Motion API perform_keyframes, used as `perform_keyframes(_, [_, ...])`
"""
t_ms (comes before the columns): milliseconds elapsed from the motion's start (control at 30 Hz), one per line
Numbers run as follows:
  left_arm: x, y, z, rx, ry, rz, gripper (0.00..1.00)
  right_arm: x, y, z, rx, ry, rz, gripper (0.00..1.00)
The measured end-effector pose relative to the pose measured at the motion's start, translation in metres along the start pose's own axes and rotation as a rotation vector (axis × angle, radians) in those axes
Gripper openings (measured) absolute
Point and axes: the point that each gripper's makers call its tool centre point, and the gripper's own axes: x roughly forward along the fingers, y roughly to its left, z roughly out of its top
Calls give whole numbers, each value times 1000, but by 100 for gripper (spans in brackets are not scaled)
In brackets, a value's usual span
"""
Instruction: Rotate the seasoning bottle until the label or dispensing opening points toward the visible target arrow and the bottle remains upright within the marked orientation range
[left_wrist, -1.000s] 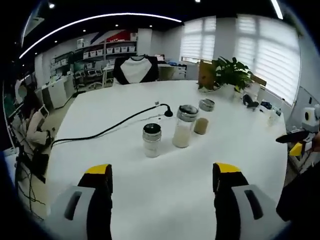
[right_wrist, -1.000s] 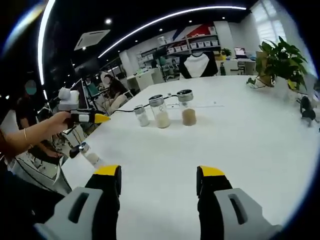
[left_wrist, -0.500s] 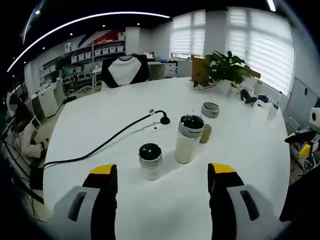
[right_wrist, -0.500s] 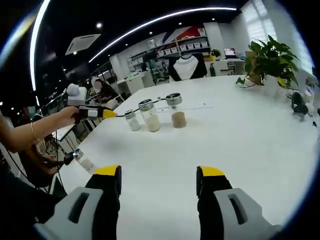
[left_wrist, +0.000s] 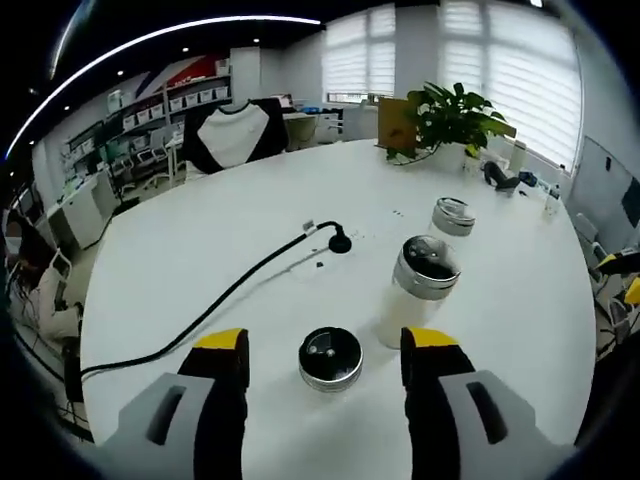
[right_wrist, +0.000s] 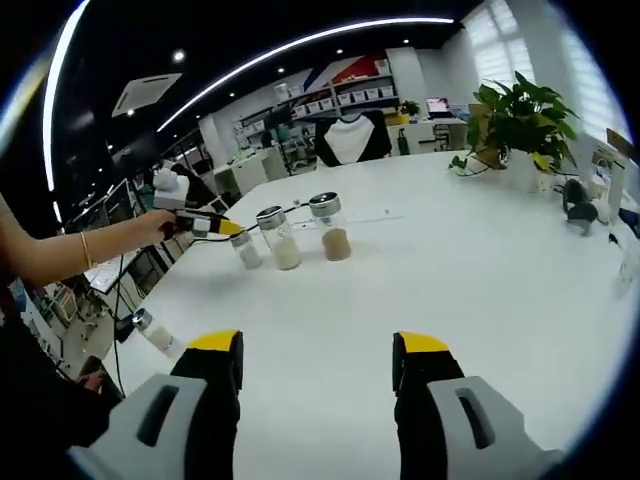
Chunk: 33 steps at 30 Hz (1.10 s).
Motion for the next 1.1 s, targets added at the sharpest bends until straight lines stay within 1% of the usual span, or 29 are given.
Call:
perform_keyframes(67, [7, 0, -2, 7, 6, -24, 60, 0, 0, 0, -4, 1, -5, 60])
perform_keyframes(133, [13, 0, -6, -1, 40, -42, 56, -1, -2, 0, 3, 1, -13, 59])
perform_keyframes(200, [17, -2, -7, 25, 54, -51, 53, -2, -8, 1, 9, -6, -30, 59])
perform_keyframes(233, [18, -3, -10, 49, 75, -59, 50, -2, -9, 2, 10, -8, -33, 59])
perform_keyframes(300, [21, -5, -12, 61, 80, -63, 45, -5, -13, 4, 21, -17, -47, 59])
perform_keyframes(333, [22, -7, -15, 65, 93, -71, 43, -5, -14, 4, 24, -19, -50, 59])
perform_keyframes(400, [23, -6, -17, 75, 97, -64, 40, -6, -17, 3, 36, -20, -61, 59])
perform_keyframes(433, [23, -5, -18, 90, 105, -57, 36, -7, -17, 3, 41, -21, -64, 59])
perform_keyframes(467, [22, -3, -19, 103, 107, -50, 35, -7, -18, 2, 45, -22, -70, 59])
perform_keyframes(533, [23, -4, -17, 118, 102, -56, 34, -8, -19, 1, 44, -21, -74, 59])
perform_keyframes(633, [19, -8, -19, 119, 100, -52, 34, -7, -18, -1, 43, -13, -68, 59])
perform_keyframes(733, [16, -9, -20, 107, 101, -47, 34, -6, -17, 0, 43, -16, -66, 59])
perform_keyframes(833, [10, -14, -26, 107, 126, -47, 34, -4, -19, 3, 44, -23, -66, 59])
perform_keyframes(867, [8, -15, -28, 105, 126, -41, 34, -4, -18, 4, 42, -25, -65, 59])
perform_keyframes(1000, [-2, -25, -36, 106, 111, -56, 34, -1, -14, 8, 35, -31, -46, 59])
perform_keyframes(1100, [-12, -34, -44, 104, 120, -58, 34, 0, -12, 7, 26, -26, -31, 59])
